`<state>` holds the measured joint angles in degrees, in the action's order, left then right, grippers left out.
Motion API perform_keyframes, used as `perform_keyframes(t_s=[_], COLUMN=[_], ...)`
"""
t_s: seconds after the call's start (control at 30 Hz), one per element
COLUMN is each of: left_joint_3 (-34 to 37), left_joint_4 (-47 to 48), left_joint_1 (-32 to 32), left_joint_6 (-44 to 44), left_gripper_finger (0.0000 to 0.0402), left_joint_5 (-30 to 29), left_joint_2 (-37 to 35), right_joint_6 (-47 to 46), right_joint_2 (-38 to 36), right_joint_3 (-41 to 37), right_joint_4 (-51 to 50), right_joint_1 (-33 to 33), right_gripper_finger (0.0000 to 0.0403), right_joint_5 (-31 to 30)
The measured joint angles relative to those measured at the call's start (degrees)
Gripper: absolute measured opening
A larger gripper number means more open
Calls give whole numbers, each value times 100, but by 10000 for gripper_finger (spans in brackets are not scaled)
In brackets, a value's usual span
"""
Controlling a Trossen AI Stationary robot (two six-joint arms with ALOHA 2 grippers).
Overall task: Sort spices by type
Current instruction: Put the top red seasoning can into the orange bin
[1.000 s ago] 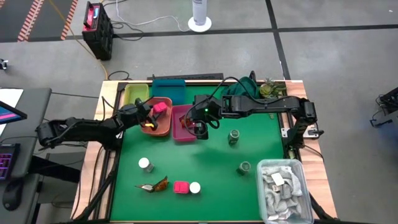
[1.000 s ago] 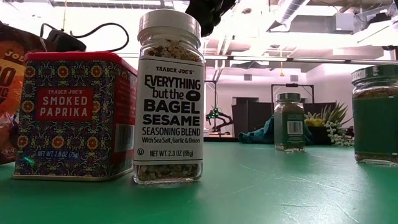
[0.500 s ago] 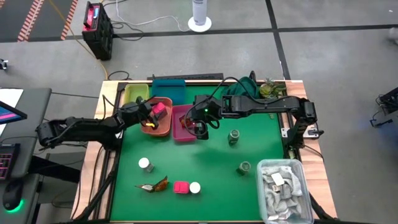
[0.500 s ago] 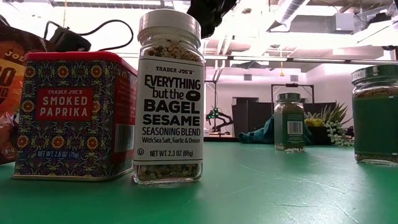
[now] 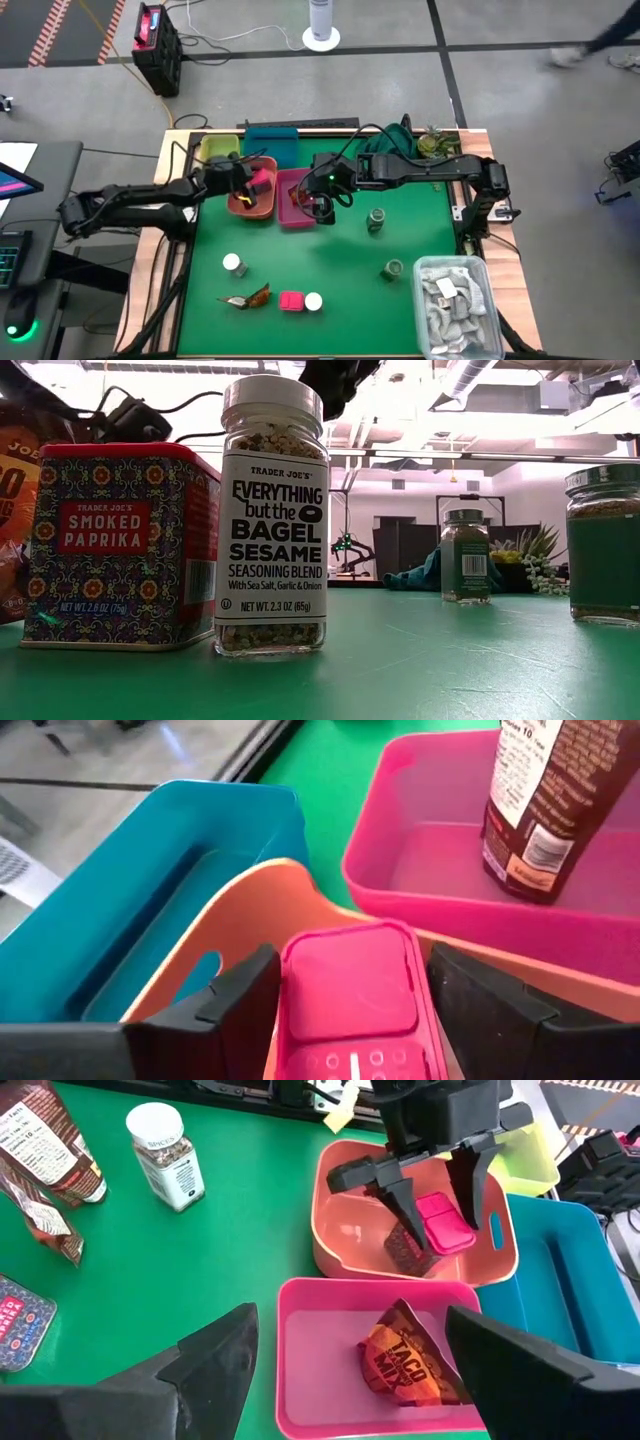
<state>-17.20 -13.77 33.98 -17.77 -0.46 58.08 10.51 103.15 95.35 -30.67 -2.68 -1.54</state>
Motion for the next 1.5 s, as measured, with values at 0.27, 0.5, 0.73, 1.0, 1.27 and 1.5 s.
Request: perform_keyframes(t_s=[0.27,0.5,0.73,1.0,1.27,1.5], left_joint_3=[-670,-880,-880,-1084,-1841,-1800], left_joint_4=[1180,1386,1445,1935,3658,4063], left_joint_1=[2,2,-2,-83,-390,-759], left_joint_6=[-176,-156,-373,121,419,538], left_gripper_finger=[228,212,209,209,208,208], left_joint_5=[8,-84,-405,-393,-597,-1544], left_joint_2=[2,2,0,0,-2,14], right_joint_6=[44,45,45,49,65,110], right_joint_2=[0,0,0,0,0,0], right_joint_3=[0,0,2,2,2,2], right_joint_4=[31,32,30,28,25,28], right_joint_1=[95,156,230,219,217,219], right_gripper_finger=[345,345,345,345,345,345], right_joint_5=[4,4,7,6,5,5])
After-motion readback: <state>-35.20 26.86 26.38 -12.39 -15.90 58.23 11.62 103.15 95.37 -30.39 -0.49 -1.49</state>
